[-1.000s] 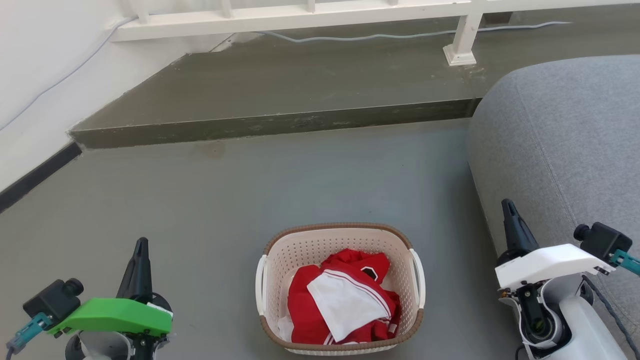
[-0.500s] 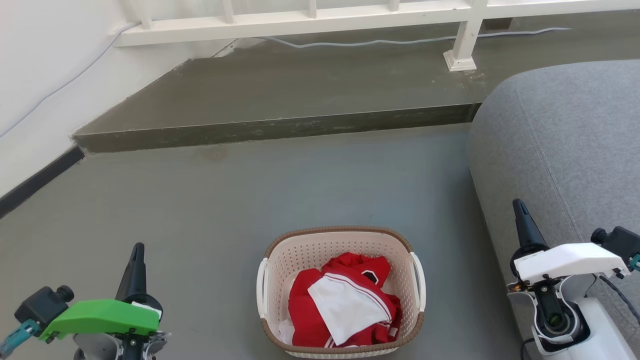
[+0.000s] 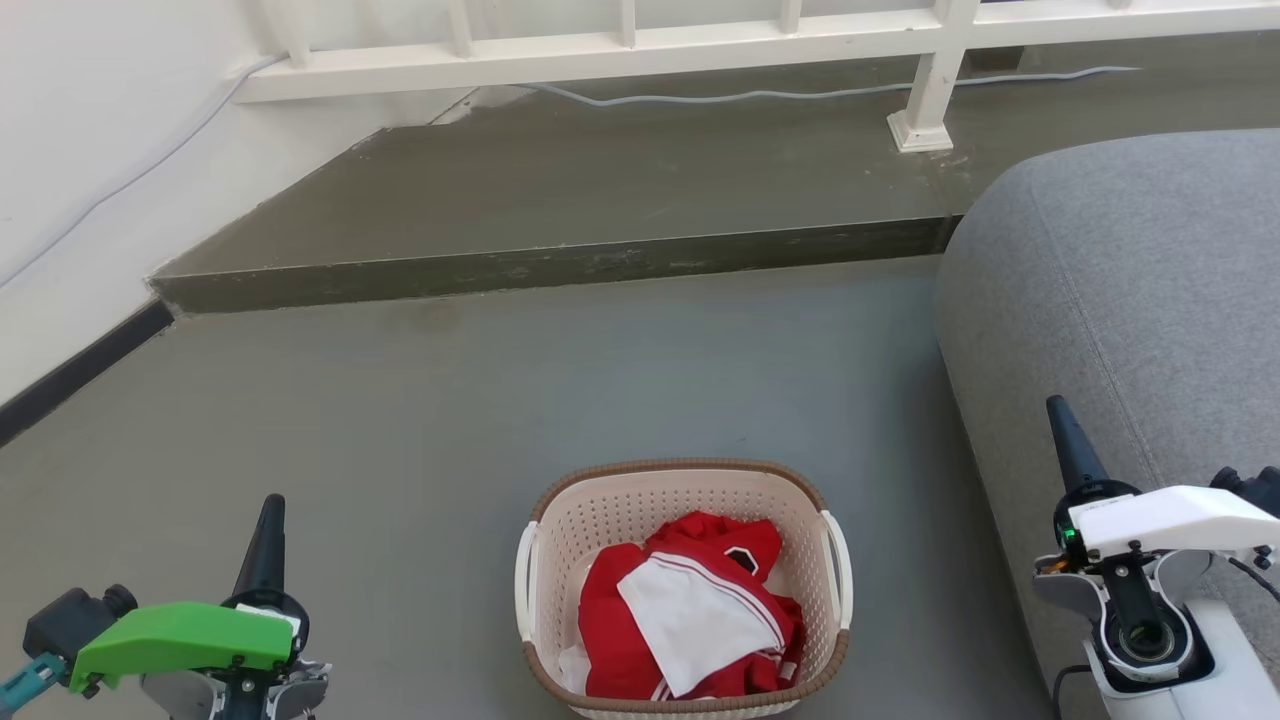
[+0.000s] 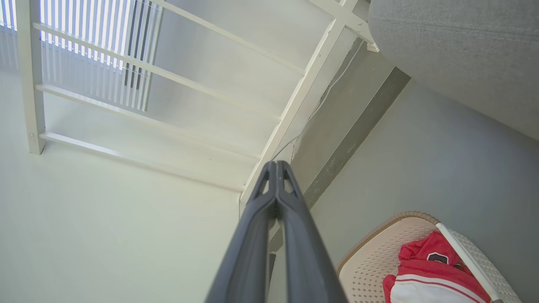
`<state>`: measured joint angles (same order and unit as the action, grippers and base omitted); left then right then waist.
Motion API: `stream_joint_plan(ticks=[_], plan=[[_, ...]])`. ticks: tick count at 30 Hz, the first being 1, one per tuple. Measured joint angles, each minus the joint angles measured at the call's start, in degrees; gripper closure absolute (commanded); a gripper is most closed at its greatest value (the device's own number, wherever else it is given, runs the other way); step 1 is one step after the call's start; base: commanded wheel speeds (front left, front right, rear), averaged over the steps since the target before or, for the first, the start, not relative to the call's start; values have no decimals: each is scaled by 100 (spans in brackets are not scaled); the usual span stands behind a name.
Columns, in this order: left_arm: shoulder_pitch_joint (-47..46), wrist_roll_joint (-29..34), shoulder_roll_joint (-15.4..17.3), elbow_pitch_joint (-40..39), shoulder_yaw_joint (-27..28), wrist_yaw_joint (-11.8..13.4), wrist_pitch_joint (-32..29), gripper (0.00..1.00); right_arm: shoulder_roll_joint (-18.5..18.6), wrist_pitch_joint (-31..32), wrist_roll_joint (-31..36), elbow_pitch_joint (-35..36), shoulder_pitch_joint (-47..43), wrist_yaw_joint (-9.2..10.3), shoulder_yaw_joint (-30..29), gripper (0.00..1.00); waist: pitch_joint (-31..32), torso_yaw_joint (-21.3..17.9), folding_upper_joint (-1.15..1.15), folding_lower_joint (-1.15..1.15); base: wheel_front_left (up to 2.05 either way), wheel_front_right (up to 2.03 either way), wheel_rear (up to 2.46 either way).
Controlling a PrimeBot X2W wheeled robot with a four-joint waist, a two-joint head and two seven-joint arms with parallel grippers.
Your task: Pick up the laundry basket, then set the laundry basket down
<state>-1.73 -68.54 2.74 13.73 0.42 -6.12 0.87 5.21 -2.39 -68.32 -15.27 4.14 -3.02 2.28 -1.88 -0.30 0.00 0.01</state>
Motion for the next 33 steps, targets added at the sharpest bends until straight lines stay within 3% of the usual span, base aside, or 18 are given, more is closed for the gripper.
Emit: stream_joint_plan(ticks=[33], plan=[[-132,-2143,-19,193,333,-51,-616,100,-115,595,-2364,-44,1,-353,-660,100,162,29,0,0,0,0,0]])
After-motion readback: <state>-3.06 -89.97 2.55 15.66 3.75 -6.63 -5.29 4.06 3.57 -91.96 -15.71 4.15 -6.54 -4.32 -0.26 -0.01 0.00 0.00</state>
